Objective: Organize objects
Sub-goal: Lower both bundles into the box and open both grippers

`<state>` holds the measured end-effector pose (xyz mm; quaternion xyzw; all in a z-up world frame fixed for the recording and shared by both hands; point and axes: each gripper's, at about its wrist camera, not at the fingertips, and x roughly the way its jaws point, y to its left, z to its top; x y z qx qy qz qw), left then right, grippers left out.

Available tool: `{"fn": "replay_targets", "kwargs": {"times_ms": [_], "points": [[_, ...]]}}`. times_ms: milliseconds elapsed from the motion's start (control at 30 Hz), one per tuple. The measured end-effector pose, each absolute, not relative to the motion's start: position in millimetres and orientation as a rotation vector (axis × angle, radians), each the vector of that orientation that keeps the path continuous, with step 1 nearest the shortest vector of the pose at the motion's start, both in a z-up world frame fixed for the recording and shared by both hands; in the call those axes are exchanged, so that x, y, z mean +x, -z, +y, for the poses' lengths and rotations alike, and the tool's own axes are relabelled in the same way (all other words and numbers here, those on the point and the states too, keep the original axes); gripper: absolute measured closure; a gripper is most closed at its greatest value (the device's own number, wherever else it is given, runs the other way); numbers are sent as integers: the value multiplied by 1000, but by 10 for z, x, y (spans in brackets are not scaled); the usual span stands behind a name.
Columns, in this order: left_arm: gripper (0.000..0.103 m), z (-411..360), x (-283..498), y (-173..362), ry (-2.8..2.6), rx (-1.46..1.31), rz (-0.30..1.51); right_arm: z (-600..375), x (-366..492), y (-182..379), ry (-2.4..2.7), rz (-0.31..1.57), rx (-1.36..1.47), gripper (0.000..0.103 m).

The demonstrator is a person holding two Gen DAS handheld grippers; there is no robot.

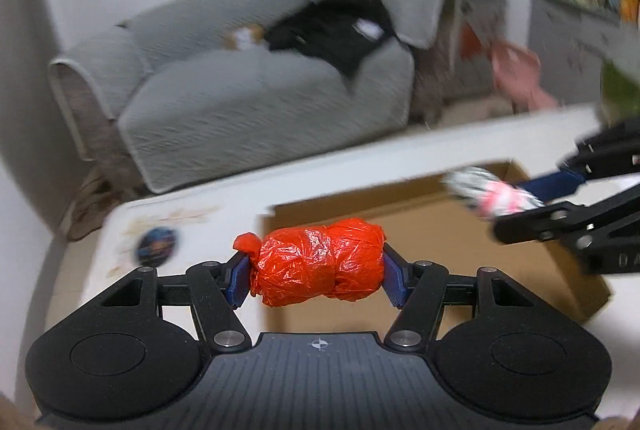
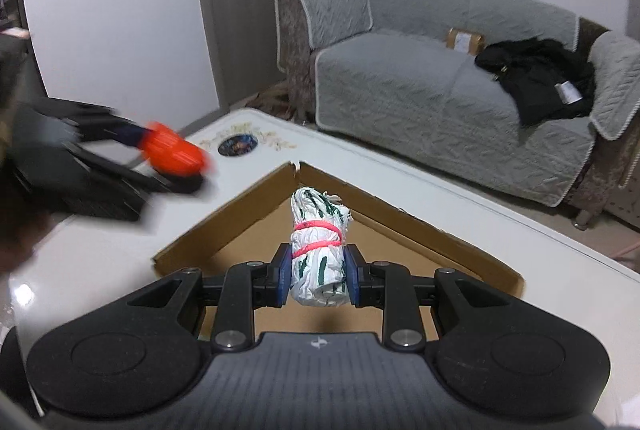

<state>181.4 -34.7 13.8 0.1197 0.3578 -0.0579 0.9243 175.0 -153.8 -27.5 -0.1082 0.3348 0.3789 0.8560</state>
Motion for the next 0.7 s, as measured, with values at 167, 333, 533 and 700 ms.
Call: {"fn": "replay_targets", "kwargs": {"times_ms": [167,333,533,700], "points": [[35,-516,2166,362,142,315,810,-1347,2135,569,-778,793,-250,78],[35,-429,2420,547,117,330,851,-1235,2365,758,-770,844,-256,78],[35,-415,2556,692,91,370,870,-1156,2506,921,-767,891,-275,78],[35,-364,2613,776,75,354,883,-1100,2567,1000,-759,910,-290,78]]}}
